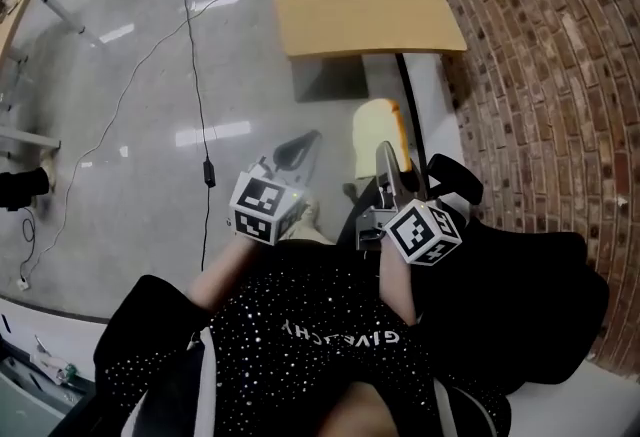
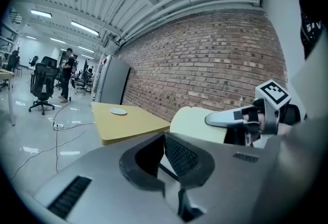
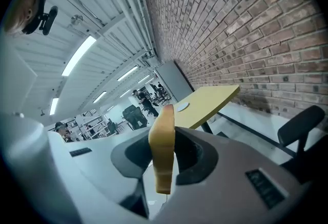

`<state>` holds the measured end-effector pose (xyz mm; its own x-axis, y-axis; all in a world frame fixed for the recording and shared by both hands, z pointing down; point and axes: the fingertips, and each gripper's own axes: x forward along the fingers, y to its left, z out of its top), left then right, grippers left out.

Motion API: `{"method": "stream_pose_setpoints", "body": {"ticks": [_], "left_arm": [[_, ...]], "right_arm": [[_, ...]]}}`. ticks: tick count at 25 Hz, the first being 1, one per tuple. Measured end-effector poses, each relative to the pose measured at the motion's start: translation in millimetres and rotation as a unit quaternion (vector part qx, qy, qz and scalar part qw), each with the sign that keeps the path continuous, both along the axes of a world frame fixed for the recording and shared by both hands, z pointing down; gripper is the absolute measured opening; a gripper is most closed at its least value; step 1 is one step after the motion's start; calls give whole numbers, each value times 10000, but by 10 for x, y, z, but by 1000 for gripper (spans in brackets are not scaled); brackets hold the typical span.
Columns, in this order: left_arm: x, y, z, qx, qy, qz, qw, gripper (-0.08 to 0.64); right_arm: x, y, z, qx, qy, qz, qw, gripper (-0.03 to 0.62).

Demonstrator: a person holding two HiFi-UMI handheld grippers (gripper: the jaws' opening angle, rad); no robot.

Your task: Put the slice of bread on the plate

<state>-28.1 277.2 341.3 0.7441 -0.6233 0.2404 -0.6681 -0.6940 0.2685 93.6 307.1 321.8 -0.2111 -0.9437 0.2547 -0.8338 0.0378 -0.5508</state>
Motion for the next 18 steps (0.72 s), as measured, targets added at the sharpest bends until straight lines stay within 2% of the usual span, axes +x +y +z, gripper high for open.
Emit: {"method": "stream_pose_setpoints", "body": {"ticks": [9, 18], "left_arm": [[262, -567, 58, -2, -81, -202, 9998, 12], [356, -679, 102, 27, -98, -277, 9996, 12]], "right_arm": [[300, -582, 91, -17, -67, -181, 9998, 95], [366, -764, 113, 78, -113, -283, 9995, 95]]}}
